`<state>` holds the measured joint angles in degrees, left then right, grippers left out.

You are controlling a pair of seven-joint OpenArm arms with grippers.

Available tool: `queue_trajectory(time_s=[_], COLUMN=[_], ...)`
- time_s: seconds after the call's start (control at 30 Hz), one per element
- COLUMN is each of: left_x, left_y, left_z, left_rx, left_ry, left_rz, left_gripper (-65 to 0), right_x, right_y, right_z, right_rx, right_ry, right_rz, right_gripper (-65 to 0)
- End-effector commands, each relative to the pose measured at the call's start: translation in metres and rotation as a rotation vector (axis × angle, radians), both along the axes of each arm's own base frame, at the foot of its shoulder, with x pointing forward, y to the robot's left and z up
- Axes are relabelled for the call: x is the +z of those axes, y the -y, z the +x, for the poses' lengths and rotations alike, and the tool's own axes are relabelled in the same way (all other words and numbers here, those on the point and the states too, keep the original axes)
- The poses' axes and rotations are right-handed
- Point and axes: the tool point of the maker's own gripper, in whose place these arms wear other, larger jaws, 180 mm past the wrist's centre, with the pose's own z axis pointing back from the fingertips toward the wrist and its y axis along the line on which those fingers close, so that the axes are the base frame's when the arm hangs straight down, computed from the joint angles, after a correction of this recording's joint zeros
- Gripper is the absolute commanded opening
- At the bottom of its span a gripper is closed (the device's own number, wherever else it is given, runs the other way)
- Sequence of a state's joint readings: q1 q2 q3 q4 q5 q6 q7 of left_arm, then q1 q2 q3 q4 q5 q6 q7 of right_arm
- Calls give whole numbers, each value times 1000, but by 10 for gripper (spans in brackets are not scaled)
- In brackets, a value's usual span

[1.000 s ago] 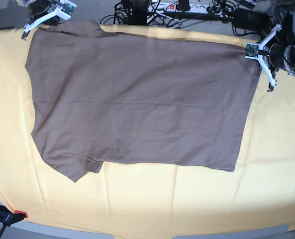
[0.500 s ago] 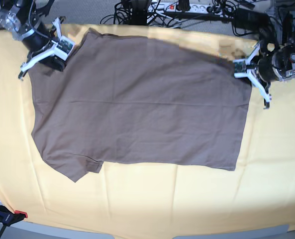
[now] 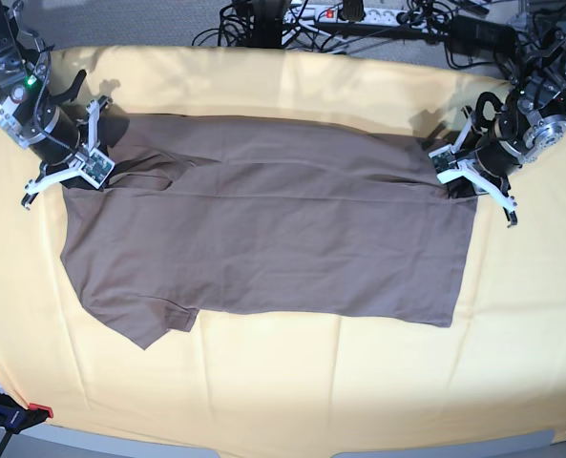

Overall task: Fold the T-shirt properly
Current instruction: 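Lower the shirt corners, release, and regrasp the shoulder edges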

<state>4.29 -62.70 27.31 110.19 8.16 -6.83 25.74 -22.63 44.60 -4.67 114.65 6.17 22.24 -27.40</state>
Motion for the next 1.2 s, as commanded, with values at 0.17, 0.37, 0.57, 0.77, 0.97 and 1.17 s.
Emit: queue_trajectory(time_s=[0.17, 0.37, 0.57, 0.77, 0.97, 1.17], left_x=[21, 33, 33, 37, 47, 41], left_y=[-7, -4, 7, 18, 15, 4], left_z=[18, 29, 31, 34, 45, 49], left_rx=[-1, 31, -35, -86, -76, -46], left_ry=[126, 215, 180, 122, 154, 148], left_rz=[35, -6, -4, -43, -46, -30], left_gripper=[-650, -650, -650, -650, -650, -650], right_x=[15, 16, 24, 27, 26, 27], right_y=[-1, 0, 10, 14, 13, 14], right_z=[15, 17, 26, 29, 28, 29], right_rx=[20, 7, -70, -98, -90, -98], right_ry=[48, 55, 110, 132, 125, 133], right_rz=[25, 26, 30, 34, 33, 34], right_gripper=[-650, -650, -650, -650, -650, -650])
